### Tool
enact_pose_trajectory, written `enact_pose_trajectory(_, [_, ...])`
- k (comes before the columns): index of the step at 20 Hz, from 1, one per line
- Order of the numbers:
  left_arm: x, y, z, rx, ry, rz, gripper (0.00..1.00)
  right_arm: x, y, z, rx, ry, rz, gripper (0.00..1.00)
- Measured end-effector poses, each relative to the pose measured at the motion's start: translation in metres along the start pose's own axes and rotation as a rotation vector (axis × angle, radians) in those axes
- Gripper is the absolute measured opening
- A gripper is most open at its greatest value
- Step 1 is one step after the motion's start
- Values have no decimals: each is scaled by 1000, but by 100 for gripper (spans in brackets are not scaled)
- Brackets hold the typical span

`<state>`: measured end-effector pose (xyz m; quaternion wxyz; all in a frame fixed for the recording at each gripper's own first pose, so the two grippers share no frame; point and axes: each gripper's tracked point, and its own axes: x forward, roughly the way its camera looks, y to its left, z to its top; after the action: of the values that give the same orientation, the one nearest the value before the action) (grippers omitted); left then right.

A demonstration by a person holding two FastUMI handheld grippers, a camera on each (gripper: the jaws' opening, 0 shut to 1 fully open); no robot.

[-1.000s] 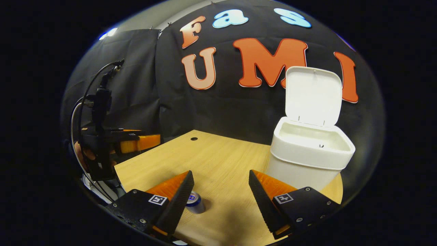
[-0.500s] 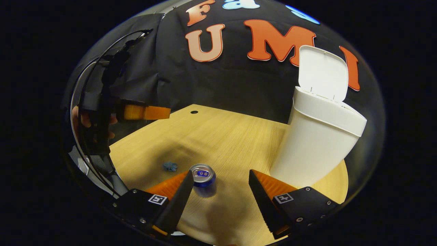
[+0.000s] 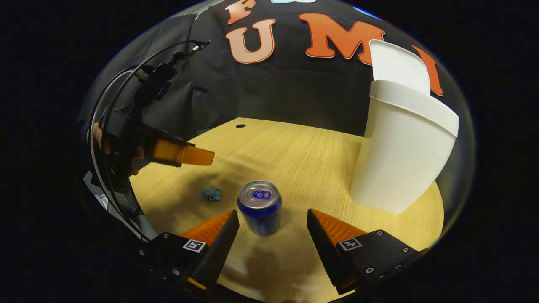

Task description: Press the lid of the desktop garbage bin to open it, pick up the crumpled paper on the desktop and throw it into the bin, then pick up the pop can on the desktop and drop it into the bin, and finally close the garbage bin lid.

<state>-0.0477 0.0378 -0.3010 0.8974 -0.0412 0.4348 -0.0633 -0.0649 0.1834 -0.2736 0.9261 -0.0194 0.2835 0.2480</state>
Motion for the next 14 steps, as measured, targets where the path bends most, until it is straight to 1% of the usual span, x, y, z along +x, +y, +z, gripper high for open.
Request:
enact_pose_trajectory(2, [13,-1,-18,29,68,-3,100,6,2,-10,8,11,7,98])
enact_pose_trajectory(4, [25,-3,-30,39,136,-14,98,13,5,-19,16,30,19,98])
enact_pose_trajectory(6, [38,-4,-34,49,179,-14,100,18,4,-24,9,45,19,98])
enact_pose_trajectory(7, [38,-5,-45,53,207,-12,100,21,4,-27,10,52,23,98])
enact_pose_trajectory(8, [44,-7,-47,48,224,-23,100,24,4,-28,14,57,26,98])
enact_pose_trajectory(9, [47,-7,-47,44,241,-34,98,26,4,-30,17,60,27,98])
enact_pose_trajectory(11, [52,-5,-47,46,256,-42,97,31,3,-32,22,62,26,98])
enact_pose_trajectory(12, [56,-5,-48,46,260,-39,92,32,3,-32,26,63,26,98])
enact_pose_trajectory(14, [63,-3,-50,26,284,-40,68,35,3,-35,36,67,30,98])
